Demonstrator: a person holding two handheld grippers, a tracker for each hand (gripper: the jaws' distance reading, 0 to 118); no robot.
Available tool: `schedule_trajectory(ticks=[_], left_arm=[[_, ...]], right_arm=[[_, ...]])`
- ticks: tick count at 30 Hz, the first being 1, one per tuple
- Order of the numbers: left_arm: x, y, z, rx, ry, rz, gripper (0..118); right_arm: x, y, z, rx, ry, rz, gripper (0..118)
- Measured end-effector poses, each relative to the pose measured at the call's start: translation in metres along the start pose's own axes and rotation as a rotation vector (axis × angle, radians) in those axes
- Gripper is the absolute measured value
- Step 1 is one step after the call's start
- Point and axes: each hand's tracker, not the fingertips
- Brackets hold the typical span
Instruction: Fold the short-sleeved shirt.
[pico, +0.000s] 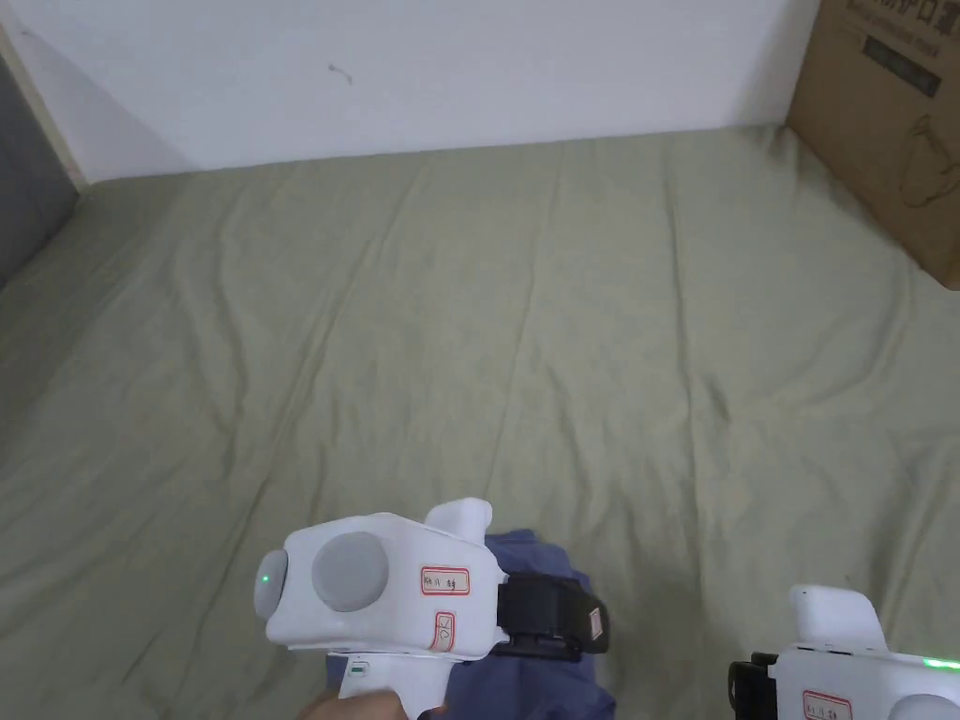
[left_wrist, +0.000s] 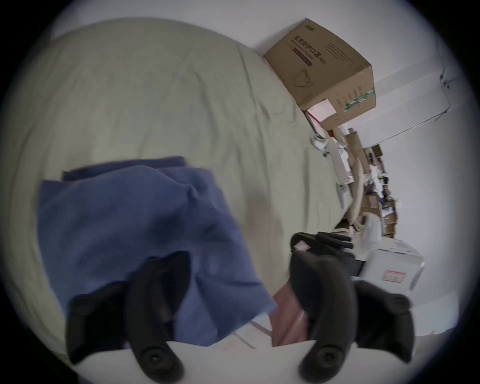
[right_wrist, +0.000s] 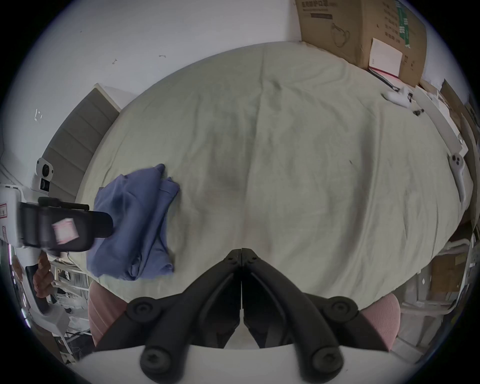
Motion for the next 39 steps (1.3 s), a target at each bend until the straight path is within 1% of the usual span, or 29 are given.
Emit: schedule_trajectory(ticks=[1, 2, 4, 5, 6, 7, 8, 9, 10, 11, 12, 14, 16, 19, 20, 22, 25, 28, 30, 33, 36, 39], left_arm=[[-0.001, 0.003, 0.006, 0.015, -0.022, -0.01, 100], [-0.003, 0.002, 0.012, 0.039, -0.01, -0.008, 101], [-0.01, 0.007, 0.029, 0.088, 0.038, 0.014, 100], [-0.017, 0.008, 0.039, 0.118, 0.065, 0.043, 93], [-0.025, 0.006, 0.045, 0.157, 0.066, 0.067, 76], [-0.034, 0.007, 0.052, 0.185, 0.078, 0.087, 26], [-0.041, 0.007, 0.053, 0.175, 0.106, 0.097, 0], [-0.046, 0.006, 0.051, 0.172, 0.185, 0.105, 0], [-0.052, 0.004, 0.044, 0.167, 0.225, 0.121, 0], [-0.055, 0.004, 0.037, 0.124, 0.22, 0.092, 0], [-0.057, 0.002, 0.03, 0.121, 0.197, 0.098, 0], [-0.057, -0.01, 0.01, 0.082, 0.094, 0.16, 0], [-0.048, -0.015, -0.011, 0.054, 0.035, 0.158, 0], [-0.028, -0.023, -0.047, -0.025, 0.114, 0.056, 0], [-0.026, -0.024, -0.057, -0.042, 0.105, 0.045, 0], [-0.018, -0.026, -0.07, -0.066, 0.053, 0.094, 0], [-0.002, -0.029, -0.081, -0.093, 0.053, 0.008, 0], [0.007, -0.036, -0.091, -0.124, 0.073, -0.016, 0], [0.01, -0.041, -0.082, -0.114, 0.057, -0.035, 0], [0.007, -0.043, -0.046, -0.037, -0.039, -0.015, 0], [-0.008, -0.042, 0.01, 0.094, -0.051, -0.011, 0], [-0.039, -0.045, 0.065, 0.211, 0.003, 0.039, 0]], right_arm=[[0.002, -0.001, -0.001, -0.004, -0.005, -0.009, 0], [0.005, -0.002, -0.002, -0.007, -0.007, -0.016, 0], [0.006, -0.002, -0.002, -0.008, -0.005, -0.024, 0], [0.006, -0.002, -0.002, -0.008, -0.003, -0.026, 0], [0.006, -0.002, -0.002, -0.007, -0.001, -0.025, 0], [0.005, -0.002, -0.003, -0.006, 0.001, -0.023, 0], [0.004, -0.001, -0.004, -0.005, 0.003, -0.019, 0], [0.003, -0.001, -0.004, -0.005, 0.006, -0.016, 0], [0.002, 0.0, -0.005, -0.004, 0.009, -0.013, 0], [0.0, 0.0, -0.005, -0.005, 0.014, -0.009, 0], [-0.001, 0.0, -0.005, -0.004, 0.016, -0.007, 0], [-0.002, 0.001, -0.006, -0.003, 0.021, -0.005, 0], [-0.002, 0.001, -0.006, -0.005, 0.022, -0.004, 0], [-0.001, 0.001, -0.006, -0.008, 0.019, -0.003, 0], [0.0, 0.0, -0.006, -0.008, 0.018, -0.004, 0], [0.001, -0.001, -0.005, -0.009, 0.012, -0.009, 0], [0.002, -0.002, -0.004, -0.01, 0.006, -0.011, 0], [0.0, -0.001, 0.0, -0.007, 0.002, -0.008, 0], [-0.003, 0.0, 0.003, -0.004, 0.005, 0.0, 0], [-0.014, 0.008, 0.008, 0.007, 0.023, 0.023, 0], [-0.039, 0.02, 0.014, 0.044, 0.07, 0.091, 0], [-0.075, 0.031, 0.017, 0.077, 0.151, 0.178, 0]])
